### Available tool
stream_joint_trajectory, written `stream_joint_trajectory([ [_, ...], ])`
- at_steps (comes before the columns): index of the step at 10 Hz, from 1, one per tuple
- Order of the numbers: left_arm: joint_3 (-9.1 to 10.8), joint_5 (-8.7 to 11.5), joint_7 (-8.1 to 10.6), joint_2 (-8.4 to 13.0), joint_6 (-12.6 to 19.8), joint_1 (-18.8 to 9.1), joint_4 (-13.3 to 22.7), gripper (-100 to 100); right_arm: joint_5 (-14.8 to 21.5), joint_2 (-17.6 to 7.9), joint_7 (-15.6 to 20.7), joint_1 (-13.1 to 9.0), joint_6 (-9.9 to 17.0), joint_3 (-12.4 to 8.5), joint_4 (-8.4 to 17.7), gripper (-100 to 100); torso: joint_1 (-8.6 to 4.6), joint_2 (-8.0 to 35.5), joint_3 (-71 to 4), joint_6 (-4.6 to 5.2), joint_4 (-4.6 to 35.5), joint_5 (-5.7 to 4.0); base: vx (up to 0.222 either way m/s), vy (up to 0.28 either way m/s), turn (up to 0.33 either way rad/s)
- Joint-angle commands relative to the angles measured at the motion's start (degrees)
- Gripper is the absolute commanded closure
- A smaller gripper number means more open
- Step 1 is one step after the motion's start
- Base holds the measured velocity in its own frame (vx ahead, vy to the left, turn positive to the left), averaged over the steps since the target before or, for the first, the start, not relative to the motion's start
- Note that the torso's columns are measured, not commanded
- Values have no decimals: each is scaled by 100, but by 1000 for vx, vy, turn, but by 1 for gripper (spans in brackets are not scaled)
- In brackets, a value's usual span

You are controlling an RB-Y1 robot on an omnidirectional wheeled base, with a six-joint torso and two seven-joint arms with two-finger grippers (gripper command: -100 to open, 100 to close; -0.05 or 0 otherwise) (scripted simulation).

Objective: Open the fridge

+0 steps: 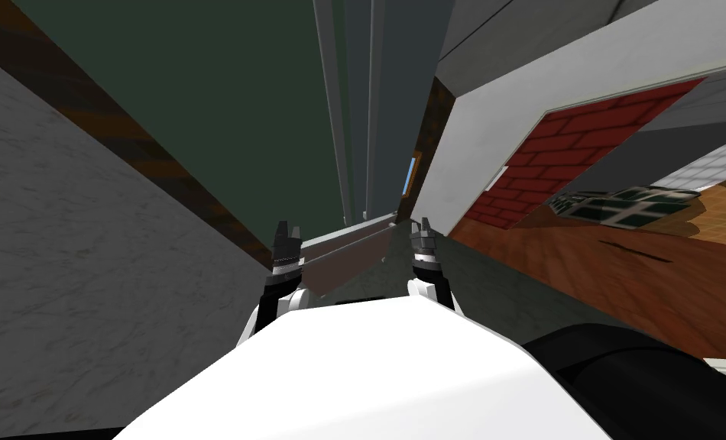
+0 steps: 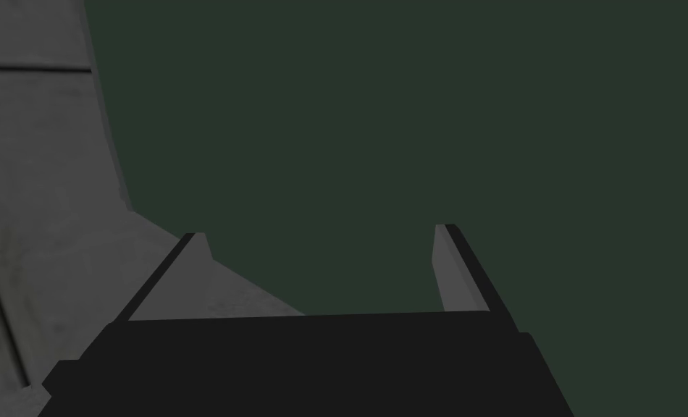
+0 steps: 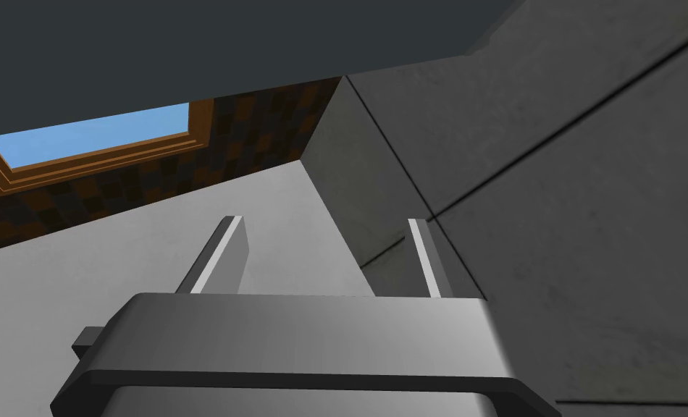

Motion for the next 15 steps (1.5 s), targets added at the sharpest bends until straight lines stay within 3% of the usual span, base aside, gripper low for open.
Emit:
stream_joint_trajectory([
  [1, 0, 0, 0, 0, 0, 0, 0, 0, 0, 0, 0, 0, 0, 0, 0, 0, 0, 423, -846, 0, 423, 0, 0, 0, 0],
  [2, 0, 0, 0, 0, 0, 0, 0, 0, 0, 0, 0, 0, 0, 0, 0, 0, 0, 846, -1691, 0, 846, 0, 0, 0, 0],
  [3, 1, 19, 11, 175, -38, -6, 29, -100, 0, 0, 0, 0, 0, 0, 0, 0, 0, 1269, -2538, 0, 1269, 0, 15, -15, 7],
  [5, 5, 64, 36, 418, -127, -19, 96, -100, 0, 0, 0, 1, 1, 0, 3, 0, -7, 1512, -3046, 0, 1513, -2, 24, -42, 14],
  [8, 16, 218, 122, 744, -433, -64, 316, -100, 0, 1, 0, 2, 1, 1, 3, 0, -7, 1527, -3081, 0, 1534, -2, 74, -87, 28],
  [15, 45, 622, 346, 894, -1248, -171, 853, -100, 0, 2, 0, 2, 0, 1, 2, 0, -9, 1534, -3076, 0, 1537, -3, 90, -143, 37],
])
